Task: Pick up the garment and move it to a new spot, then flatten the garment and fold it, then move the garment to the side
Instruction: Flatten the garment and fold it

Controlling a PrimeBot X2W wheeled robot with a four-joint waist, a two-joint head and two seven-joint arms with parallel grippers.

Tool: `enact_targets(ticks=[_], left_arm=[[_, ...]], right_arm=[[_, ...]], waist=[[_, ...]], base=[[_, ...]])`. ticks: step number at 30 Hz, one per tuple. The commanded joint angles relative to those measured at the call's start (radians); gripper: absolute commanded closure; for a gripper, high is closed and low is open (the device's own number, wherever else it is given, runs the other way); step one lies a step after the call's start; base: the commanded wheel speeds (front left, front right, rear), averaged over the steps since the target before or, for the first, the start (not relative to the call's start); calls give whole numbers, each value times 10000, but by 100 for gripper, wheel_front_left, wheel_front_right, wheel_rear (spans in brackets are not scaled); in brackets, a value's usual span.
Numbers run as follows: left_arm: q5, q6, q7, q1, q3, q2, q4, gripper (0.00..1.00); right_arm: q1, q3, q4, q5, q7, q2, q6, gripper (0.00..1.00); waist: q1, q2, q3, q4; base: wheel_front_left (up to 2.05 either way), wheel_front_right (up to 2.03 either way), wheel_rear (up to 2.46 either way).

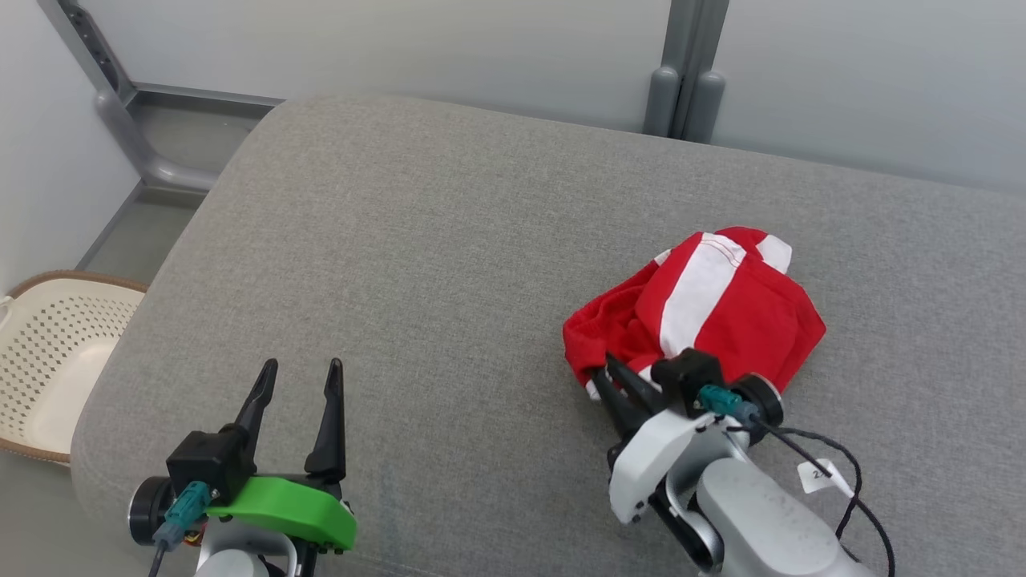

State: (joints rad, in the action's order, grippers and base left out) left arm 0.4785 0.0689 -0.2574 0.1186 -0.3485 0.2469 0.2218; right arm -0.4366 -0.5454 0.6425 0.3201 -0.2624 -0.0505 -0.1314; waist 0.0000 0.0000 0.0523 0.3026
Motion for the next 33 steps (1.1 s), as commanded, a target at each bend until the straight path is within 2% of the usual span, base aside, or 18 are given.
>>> enact_targets(ticks=[1,2,3,8,13,17,21,25,33], left_arm=[[-23,-54,-44,152,-1,-31,24,0],[-28,-59,-47,163,-12,-41,33,0],[-31,-60,-49,163,-5,-39,50,0],[-6,24,-66,88,87,-7,50,0],[6,45,-76,43,143,12,63,0],[-10,50,-73,-8,159,-4,66,0],[-38,-45,-70,52,121,-61,98,0],[-70,-93,-75,124,68,-144,133,0],[-105,-165,-82,214,59,-344,217,0]], right_arm=[[144,-435,117,368,-29,-7,17,100],[221,-770,224,536,-28,-3,17,53],[259,-1092,315,821,-30,-12,17,0],[-33,-1498,250,1257,-28,-25,17,0],[-338,-565,-18,725,-29,-91,17,0],[-745,206,14,246,-29,-537,17,0],[-1424,505,545,-60,-29,-958,17,0],[-2187,207,1355,112,146,-1272,17,0],[-3158,-840,2740,905,1193,-1584,17,0]], waist=[[0,0,63,108],[0,0,65,128],[0,0,66,135],[0,0,74,-37],[0,0,-3,-264],[0,0,-37,-358],[0,0,-9,-310],[0,0,89,-153],[0,0,379,225]], base=[[0,0,0],[0,0,0],[0,0,0],[0,0,0],[0,0,0],[0,0,0],[0,0,0],[0,0,0],[0,0,0]])
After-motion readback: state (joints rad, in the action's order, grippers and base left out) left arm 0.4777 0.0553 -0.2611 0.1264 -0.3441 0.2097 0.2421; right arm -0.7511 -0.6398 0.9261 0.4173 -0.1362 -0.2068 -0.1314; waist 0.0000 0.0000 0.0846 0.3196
